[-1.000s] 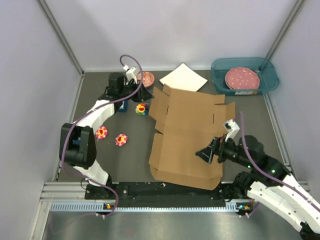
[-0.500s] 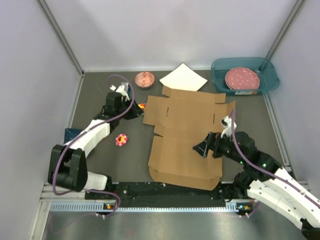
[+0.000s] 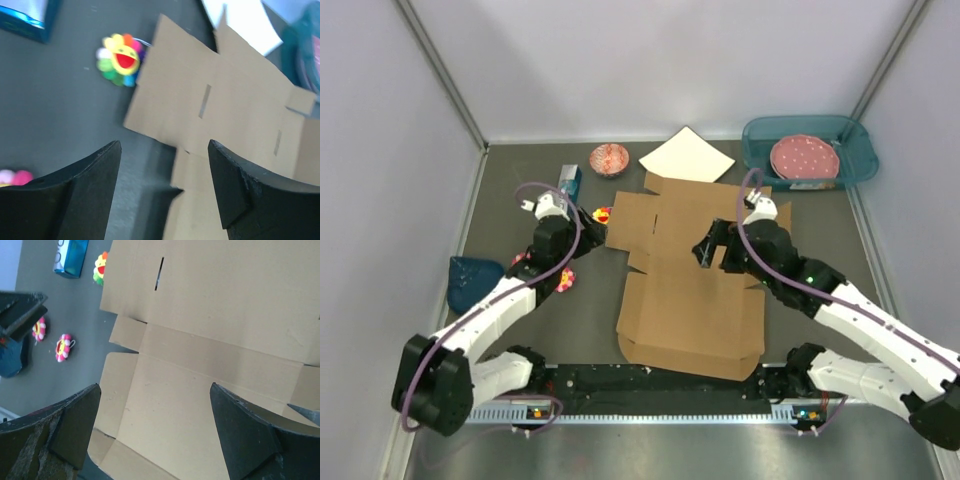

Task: Fold the paper box

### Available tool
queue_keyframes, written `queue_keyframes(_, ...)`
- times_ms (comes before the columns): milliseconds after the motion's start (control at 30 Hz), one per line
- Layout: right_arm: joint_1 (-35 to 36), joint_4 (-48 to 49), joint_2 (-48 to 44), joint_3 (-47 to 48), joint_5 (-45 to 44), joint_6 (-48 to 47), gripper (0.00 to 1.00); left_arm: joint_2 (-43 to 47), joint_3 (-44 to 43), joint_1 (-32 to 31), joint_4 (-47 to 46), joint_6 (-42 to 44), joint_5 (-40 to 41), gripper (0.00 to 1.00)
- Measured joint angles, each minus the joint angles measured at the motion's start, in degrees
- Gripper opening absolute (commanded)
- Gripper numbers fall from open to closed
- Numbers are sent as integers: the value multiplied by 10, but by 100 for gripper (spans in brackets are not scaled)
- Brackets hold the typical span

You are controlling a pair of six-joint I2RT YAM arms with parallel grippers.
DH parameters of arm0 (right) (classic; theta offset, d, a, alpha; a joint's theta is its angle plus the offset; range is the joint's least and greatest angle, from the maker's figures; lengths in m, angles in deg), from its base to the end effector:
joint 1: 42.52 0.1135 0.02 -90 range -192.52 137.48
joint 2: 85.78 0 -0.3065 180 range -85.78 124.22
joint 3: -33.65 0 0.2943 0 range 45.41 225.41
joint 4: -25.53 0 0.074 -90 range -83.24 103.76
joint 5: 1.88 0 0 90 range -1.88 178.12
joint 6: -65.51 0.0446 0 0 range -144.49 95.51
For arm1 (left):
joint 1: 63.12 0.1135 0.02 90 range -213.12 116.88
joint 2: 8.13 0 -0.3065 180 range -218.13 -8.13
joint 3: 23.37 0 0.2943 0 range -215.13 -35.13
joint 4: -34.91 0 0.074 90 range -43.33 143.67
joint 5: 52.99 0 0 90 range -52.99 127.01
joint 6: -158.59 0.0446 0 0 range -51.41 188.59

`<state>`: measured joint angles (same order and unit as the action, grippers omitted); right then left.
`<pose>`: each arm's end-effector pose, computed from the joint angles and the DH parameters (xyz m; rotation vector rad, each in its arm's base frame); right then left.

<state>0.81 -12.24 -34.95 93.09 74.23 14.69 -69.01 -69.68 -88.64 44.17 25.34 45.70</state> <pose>0.1672 0.1431 0.3380 0.0748 2.1239 0.6266 0.2409 -0.1075 0.2595 -0.4129 1.9939 -0.6208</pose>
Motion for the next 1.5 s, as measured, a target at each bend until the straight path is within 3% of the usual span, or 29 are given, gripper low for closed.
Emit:
queue_keyframes(100, 0, 14, 35, 1, 17, -1, 91, -57, -14, 41, -10, 7, -4, 77)
queue_keyframes(233, 0, 23, 46, 1, 51, -7, 91, -163, -88, 46, -7, 46, -28, 76)
queue_keyframes(633, 0, 45, -20, -72, 121, -21, 92, -370, -231, 78, -18, 115, -134, 76)
queue_keyframes(833, 0, 42, -26, -80, 141, -27, 92, -429, -245, 85, -11, 122, -187, 75)
queue_keyframes(933, 0, 42, -30, -80, 148, -36, 92, -442, -247, 87, -7, 122, -206, 67)
queue_keyframes(967, 0, 42, -31, -80, 150, -38, 92, -443, -247, 89, -9, 122, -216, 58)
queue_keyframes(1067, 0, 42, -31, -79, 151, -46, 92, -444, -244, 92, -18, 120, -243, 46)
queue_keyframes(1100, 0, 42, -31, -79, 151, -47, 92, -444, -242, 94, -24, 117, -252, 37)
queue_keyframes(1167, 0, 42, -32, -79, 151, -50, 92, -444, -234, 96, -39, 115, -273, 29)
queue_keyframes(1200, 0, 41, -32, -79, 151, -51, 92, -444, -230, 97, -46, 114, -285, 17)
queue_keyframes(1300, 0, 40, -37, -79, 150, -51, 92, -444, -223, 98, -61, 114, -322, 1)
queue_keyframes(1500, 0, 33, -70, -76, 139, -55, 92, -405, -217, 97, -45, 141, -349, 0)
